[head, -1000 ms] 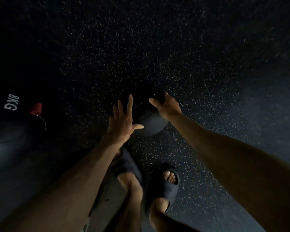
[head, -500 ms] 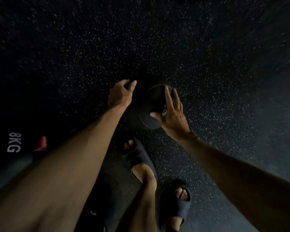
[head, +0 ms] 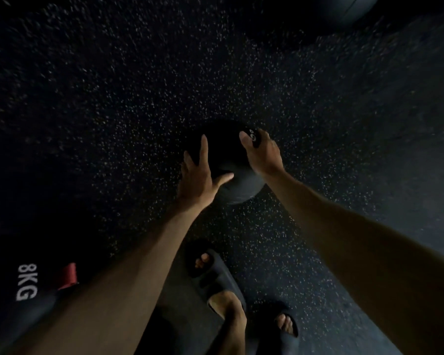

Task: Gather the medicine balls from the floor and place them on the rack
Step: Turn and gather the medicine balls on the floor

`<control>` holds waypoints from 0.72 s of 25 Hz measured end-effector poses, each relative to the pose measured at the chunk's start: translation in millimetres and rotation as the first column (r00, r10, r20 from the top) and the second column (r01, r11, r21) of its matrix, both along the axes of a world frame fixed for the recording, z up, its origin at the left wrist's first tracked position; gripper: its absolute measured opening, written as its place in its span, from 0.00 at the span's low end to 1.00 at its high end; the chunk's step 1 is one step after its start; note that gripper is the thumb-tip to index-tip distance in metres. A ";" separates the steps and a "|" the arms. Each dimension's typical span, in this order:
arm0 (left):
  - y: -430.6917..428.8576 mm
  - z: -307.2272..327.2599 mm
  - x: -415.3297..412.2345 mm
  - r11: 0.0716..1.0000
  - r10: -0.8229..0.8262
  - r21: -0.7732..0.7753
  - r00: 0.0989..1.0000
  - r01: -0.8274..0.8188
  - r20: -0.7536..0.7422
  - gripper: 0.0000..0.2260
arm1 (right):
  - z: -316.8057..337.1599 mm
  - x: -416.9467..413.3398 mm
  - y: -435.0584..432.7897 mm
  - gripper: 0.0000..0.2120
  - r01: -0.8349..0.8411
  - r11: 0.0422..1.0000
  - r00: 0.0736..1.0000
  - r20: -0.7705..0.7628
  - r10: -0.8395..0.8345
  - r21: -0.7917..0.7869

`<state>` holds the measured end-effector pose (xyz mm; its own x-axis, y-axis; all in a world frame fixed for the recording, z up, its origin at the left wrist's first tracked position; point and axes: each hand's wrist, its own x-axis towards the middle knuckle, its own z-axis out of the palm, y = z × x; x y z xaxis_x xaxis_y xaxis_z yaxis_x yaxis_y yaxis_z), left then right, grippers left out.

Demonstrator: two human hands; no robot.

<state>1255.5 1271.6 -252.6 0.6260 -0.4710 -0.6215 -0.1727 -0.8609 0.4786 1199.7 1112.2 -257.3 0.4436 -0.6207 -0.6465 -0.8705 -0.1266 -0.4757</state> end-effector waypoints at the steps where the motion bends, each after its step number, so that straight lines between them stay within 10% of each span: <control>1: -11.4 1.0 15.9 0.999 0.004 0.050 1.000 -0.003 -0.022 0.47 | 5.0 -3.0 2.3 0.37 -0.068 0.997 0.997 0.033 0.069 -0.046; 5: -57.2 -5.9 79.9 0.987 0.144 0.095 0.980 -0.132 -0.135 0.45 | 28.6 -39.3 12.8 0.47 -0.419 0.899 0.896 0.103 0.432 -0.126; 11: -108.1 -13.6 106.0 0.940 0.341 0.005 0.940 -0.341 0.016 0.34 | 16.2 27.1 -50.0 0.45 -0.383 0.924 0.923 -0.044 0.382 -0.009; 18: -95.3 -1.7 67.3 0.999 -0.011 -0.047 0.977 0.021 0.213 0.45 | -14.5 90.1 -131.6 0.44 -0.290 0.952 0.953 -0.058 0.296 0.098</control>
<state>1322.7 1176.3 -254.3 0.7334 -0.5084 -0.4513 -0.2887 -0.8339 0.4703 1289.8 980.6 -271.8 0.5480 -0.4101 -0.7291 -0.8335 -0.3416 -0.4343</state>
